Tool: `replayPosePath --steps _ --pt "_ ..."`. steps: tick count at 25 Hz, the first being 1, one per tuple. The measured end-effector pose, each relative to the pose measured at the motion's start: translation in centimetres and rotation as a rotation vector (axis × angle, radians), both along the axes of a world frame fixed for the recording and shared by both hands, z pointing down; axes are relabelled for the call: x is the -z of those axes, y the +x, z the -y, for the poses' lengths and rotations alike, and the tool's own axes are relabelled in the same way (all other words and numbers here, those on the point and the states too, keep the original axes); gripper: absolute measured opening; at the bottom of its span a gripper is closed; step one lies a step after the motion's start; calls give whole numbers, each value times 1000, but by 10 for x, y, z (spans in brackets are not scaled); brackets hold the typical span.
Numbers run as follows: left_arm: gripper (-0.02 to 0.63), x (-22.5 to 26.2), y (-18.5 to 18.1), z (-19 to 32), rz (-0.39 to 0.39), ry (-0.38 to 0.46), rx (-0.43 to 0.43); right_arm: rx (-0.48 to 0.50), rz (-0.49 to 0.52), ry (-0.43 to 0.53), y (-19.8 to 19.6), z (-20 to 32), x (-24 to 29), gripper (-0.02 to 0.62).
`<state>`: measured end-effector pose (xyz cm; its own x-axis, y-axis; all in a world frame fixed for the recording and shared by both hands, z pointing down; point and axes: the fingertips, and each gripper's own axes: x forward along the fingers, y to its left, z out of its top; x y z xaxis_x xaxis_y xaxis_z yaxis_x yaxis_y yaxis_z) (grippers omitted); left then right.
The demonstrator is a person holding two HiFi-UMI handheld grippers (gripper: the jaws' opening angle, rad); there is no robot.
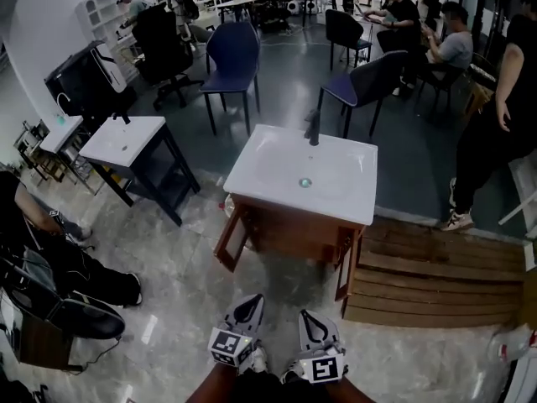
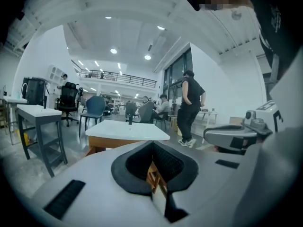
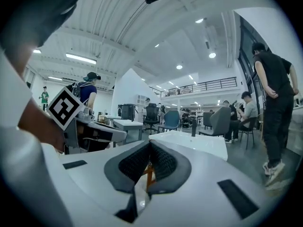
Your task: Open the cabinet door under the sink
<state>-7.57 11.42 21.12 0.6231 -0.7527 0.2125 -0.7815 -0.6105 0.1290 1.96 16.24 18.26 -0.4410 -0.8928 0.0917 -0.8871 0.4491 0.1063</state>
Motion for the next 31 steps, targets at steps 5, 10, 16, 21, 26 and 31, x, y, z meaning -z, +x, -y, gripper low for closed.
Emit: replayPosePath --steps 5,10,16,21,26,31 --pt "23 21 -2 -27 -5 8 -30 -10 18 7 -7 -18 13 25" --pt "23 37 -27 -34 -35 31 -23 -69 27 41 -15 -24 33 23" --pt "23 58 -49 -45 -24 106 -78 -122 6 72 -33 -33 43 24" --pt "23 61 -66 -54 -3 130 -87 -128 9 87 -53 -42 51 23" --pt "23 62 -73 -66 -11 129 -94 -149 -6 70 -56 -53 47 23" --pt "23 62 -79 -72 -14 128 -101 -163 5 102 -62 -57 53 23"
